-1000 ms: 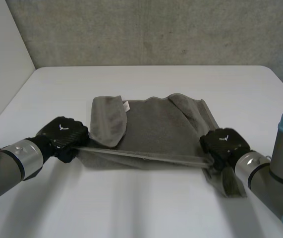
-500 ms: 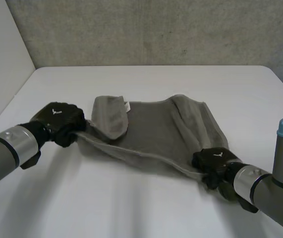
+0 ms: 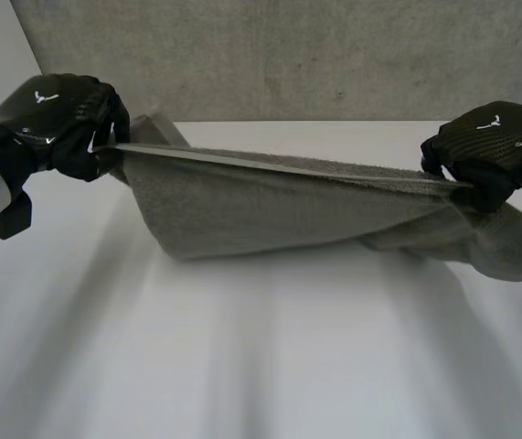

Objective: Fold the towel.

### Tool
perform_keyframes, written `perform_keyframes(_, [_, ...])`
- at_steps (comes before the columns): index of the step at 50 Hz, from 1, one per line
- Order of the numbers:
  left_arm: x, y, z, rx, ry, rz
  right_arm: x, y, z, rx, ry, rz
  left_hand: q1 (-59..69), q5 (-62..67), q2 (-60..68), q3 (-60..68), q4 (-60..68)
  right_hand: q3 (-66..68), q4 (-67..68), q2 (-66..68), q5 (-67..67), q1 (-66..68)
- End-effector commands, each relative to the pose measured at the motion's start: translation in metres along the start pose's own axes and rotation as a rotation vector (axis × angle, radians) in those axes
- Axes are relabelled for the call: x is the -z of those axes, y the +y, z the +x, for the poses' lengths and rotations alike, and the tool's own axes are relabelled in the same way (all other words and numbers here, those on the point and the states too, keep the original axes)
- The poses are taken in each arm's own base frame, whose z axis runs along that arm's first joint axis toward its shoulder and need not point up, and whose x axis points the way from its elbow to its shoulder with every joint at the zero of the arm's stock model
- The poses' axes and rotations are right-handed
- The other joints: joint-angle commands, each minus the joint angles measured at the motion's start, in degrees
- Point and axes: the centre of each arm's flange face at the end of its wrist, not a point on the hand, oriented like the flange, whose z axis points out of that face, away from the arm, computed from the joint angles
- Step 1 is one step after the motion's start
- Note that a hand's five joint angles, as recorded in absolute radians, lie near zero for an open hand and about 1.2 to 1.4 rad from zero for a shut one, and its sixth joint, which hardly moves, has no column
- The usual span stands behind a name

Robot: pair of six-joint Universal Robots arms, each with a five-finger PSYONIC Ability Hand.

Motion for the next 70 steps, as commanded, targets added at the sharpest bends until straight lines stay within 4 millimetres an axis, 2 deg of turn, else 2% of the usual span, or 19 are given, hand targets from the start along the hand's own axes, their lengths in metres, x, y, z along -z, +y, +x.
perform_keyframes(1, [-0.061, 0.044, -0.020, 0.052, 0.016, -0.107, -0.058, 0.000, -0.004, 0.102, 0.085, -0.035, 5.8, 4.5, 4.3, 3.3, 2.2, 3.5, 3.3, 6.3, 4.0, 5.3])
perform_keyframes(7, [-0.107, 0.031, -0.014, 0.006, 0.027, -0.020, -0.104, -0.047, 0.006, 0.194, 0.294, 0.272, 5.8, 4.5, 4.3, 3.3, 2.2, 3.5, 3.3, 6.3, 4.0, 5.3])
perform_keyframes(9, [-0.129, -0.010, -0.019, -0.042, -0.038, 0.141, -0.105, -0.068, 0.022, 0.210, 0.395, 0.388, 5.8, 4.5, 4.3, 3.3, 2.2, 3.5, 3.3, 6.3, 4.0, 5.3])
perform_keyframes(10, [-0.129, -0.010, -0.019, -0.042, -0.039, 0.142, -0.097, -0.094, 0.035, 0.226, 0.494, 0.517, 5.8, 4.5, 4.3, 3.3, 2.2, 3.5, 3.3, 6.3, 4.0, 5.3])
perform_keyframes(11, [-0.132, -0.043, -0.021, -0.069, -0.075, 0.263, -0.097, -0.094, 0.036, 0.227, 0.495, 0.518, 5.8, 4.5, 4.3, 3.3, 2.2, 3.5, 3.3, 6.3, 4.0, 5.3])
perform_keyframes(12, [-0.132, -0.043, -0.021, -0.069, -0.076, 0.264, -0.081, -0.122, 0.049, 0.237, 0.593, 0.651, 5.8, 4.5, 4.3, 3.3, 2.2, 3.5, 3.3, 6.3, 4.0, 5.3])
perform_keyframes(14, [-0.127, -0.106, -0.031, -0.102, -0.149, 0.518, -0.060, -0.147, 0.059, 0.244, 0.674, 0.772, 5.8, 4.5, 4.3, 3.3, 2.2, 3.5, 3.3, 6.3, 4.0, 5.3])
perform_keyframes(15, [-0.127, -0.107, -0.031, -0.102, -0.149, 0.519, -0.041, -0.165, 0.064, 0.240, 0.725, 0.862, 5.8, 4.5, 4.3, 3.3, 2.2, 3.5, 3.3, 6.3, 4.0, 5.3])
perform_keyframes(17, [-0.105, -0.162, -0.033, -0.126, -0.166, 0.744, -0.029, -0.173, 0.067, 0.228, 0.734, 0.916, 5.8, 4.5, 4.3, 3.3, 2.2, 3.5, 3.3, 6.3, 4.0, 5.3])
perform_keyframes(23, [-0.090, -0.193, -0.040, -0.169, -0.186, 0.923, -0.038, -0.158, 0.057, 0.198, 0.628, 0.869, 5.8, 4.5, 4.3, 3.3, 2.2, 3.5, 3.3, 6.3, 4.0, 5.3])
perform_keyframes(28, [-0.108, -0.143, -0.046, -0.151, -0.159, 0.748, -0.059, -0.116, 0.026, 0.196, 0.434, 0.707, 5.8, 4.5, 4.3, 3.3, 2.2, 3.5, 3.3, 6.3, 4.0, 5.3])
perform_keyframes(30, [-0.119, -0.082, -0.044, -0.136, -0.085, 0.556, -0.067, -0.099, 0.014, 0.193, 0.370, 0.652, 5.8, 4.5, 4.3, 3.3, 2.2, 3.5, 3.3, 6.3, 4.0, 5.3])
perform_keyframes(32, [-0.120, -0.049, -0.037, -0.135, -0.035, 0.466, -0.084, -0.060, -0.001, 0.181, 0.279, 0.553, 5.8, 4.5, 4.3, 3.3, 2.2, 3.5, 3.3, 6.3, 4.0, 5.3])
perform_keyframes(36, [-0.110, 0.032, -0.008, -0.198, 0.095, 0.273, -0.100, -0.018, -0.014, 0.171, 0.205, 0.450, 5.8, 4.5, 4.3, 3.3, 2.2, 3.5, 3.3, 6.3, 4.0, 5.3])
perform_keyframes(44, [-0.087, 0.121, 0.019, -0.327, 0.158, 0.056, -0.122, 0.059, -0.059, 0.155, 0.061, 0.260, 5.8, 4.5, 4.3, 3.3, 2.2, 3.5, 3.3, 6.3, 4.0, 5.3])
perform_keyframes(53, [-0.071, 0.152, 0.025, -0.292, 0.182, -0.049, -0.126, 0.113, -0.090, 0.097, -0.026, 0.113, 5.8, 4.5, 4.3, 3.3, 2.2, 3.5, 3.3, 6.3, 4.0, 5.3])
perform_keyframes(61, [-0.069, 0.160, 0.027, -0.284, 0.184, -0.071, -0.121, 0.113, -0.089, 0.077, -0.018, 0.104, 5.8, 4.5, 4.3, 3.3, 2.2, 3.5, 3.3, 6.3, 4.0, 5.3])
perform_keyframes(63, [-0.070, 0.161, 0.026, -0.284, 0.173, -0.071, -0.120, 0.113, -0.089, 0.075, -0.015, 0.103, -11.7, -13.0, -13.3, -14.2, -15.3, 3.5, 3.3, 6.3, 4.0, 5.3])
perform_keyframes(70, [-0.081, 0.185, 0.018, -0.293, 0.105, -0.107, -0.118, 0.115, -0.089, 0.048, -0.006, 0.086, -30.8, -32.1, -32.4, -33.3, -34.4, 3.5, 3.3, 6.3, 4.0, 5.3])
